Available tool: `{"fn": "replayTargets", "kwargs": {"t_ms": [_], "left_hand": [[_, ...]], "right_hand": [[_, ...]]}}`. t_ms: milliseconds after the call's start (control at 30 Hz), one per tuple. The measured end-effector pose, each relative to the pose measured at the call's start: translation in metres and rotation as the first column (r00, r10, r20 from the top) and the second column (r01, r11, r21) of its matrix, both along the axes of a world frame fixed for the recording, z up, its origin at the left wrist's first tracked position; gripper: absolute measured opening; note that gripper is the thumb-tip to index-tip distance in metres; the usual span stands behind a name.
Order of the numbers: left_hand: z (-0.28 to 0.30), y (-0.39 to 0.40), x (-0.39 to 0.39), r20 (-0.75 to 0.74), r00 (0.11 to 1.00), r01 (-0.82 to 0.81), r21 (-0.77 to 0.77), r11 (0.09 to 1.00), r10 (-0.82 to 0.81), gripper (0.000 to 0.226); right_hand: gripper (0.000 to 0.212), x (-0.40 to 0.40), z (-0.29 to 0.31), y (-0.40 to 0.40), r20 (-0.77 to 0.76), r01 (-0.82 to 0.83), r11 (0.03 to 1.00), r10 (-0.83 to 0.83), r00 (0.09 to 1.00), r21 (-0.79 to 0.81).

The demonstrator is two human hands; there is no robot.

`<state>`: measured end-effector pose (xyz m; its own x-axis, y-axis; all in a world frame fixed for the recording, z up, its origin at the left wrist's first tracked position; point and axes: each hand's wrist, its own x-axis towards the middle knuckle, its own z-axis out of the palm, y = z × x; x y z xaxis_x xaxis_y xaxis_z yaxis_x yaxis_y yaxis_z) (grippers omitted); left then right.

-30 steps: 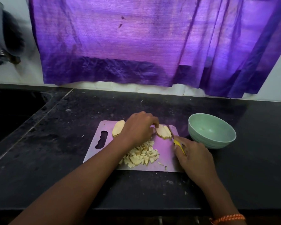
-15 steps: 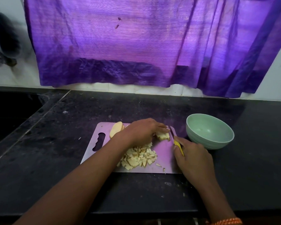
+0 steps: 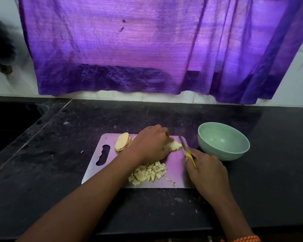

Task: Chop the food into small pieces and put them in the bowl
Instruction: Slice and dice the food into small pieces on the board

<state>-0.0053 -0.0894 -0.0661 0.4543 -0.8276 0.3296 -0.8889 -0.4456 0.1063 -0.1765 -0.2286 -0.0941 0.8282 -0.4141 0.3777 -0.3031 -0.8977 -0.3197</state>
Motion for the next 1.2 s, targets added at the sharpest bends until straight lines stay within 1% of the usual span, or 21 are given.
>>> {"fn": "replayTargets", "kwargs": {"t_ms": [100,267,400,467,567,700,967,1200], "left_hand": [[-0.001,0.002,-0.001,0.030,0.999,-0.042,0.024,0.999,0.041,0.052],[-0.008,0.000,-0.003,0.044,0.992,-0.114,-0.023,0.993,0.114,0.052],[-0.008,0.001,0.001,0.016,0.991,-0.133,-0.036,0.990,0.133,0.054],[-0.004,0.006,0.009,-0.046,0.991,-0.129,-0.037,0.991,0.127,0.055],[-0.001,0.019,0.024,-0.141,0.980,-0.145,-0.033,0.989,0.139,0.043],[0.005,0.033,0.037,-0.202,0.968,-0.153,-0.006,0.988,0.149,0.032],[0.007,0.028,0.029,-0.176,0.970,-0.182,-0.056,0.982,0.170,0.016],[0.005,0.026,0.022,-0.141,0.969,-0.217,-0.095,0.971,0.203,0.010]], "right_hand": [[0.040,0.000,0.001,0.000,0.013,0.006,1.000,-0.006,1.000,0.012],[0.044,0.002,0.002,0.002,0.029,-0.006,0.999,0.004,1.000,0.051],[0.044,0.002,0.004,0.007,0.022,-0.013,0.997,0.012,1.000,0.077],[0.044,0.001,0.005,0.008,0.006,-0.003,0.999,0.003,1.000,0.052],[0.043,-0.001,0.004,0.011,-0.033,0.015,1.000,-0.016,0.999,-0.024],[0.042,-0.002,0.005,0.012,-0.043,0.022,0.999,-0.024,0.999,-0.037],[0.042,0.000,0.004,0.010,-0.040,-0.008,0.999,0.006,0.999,-0.039],[0.046,0.001,0.002,0.008,-0.028,-0.053,0.998,0.053,0.998,-0.034]]}}
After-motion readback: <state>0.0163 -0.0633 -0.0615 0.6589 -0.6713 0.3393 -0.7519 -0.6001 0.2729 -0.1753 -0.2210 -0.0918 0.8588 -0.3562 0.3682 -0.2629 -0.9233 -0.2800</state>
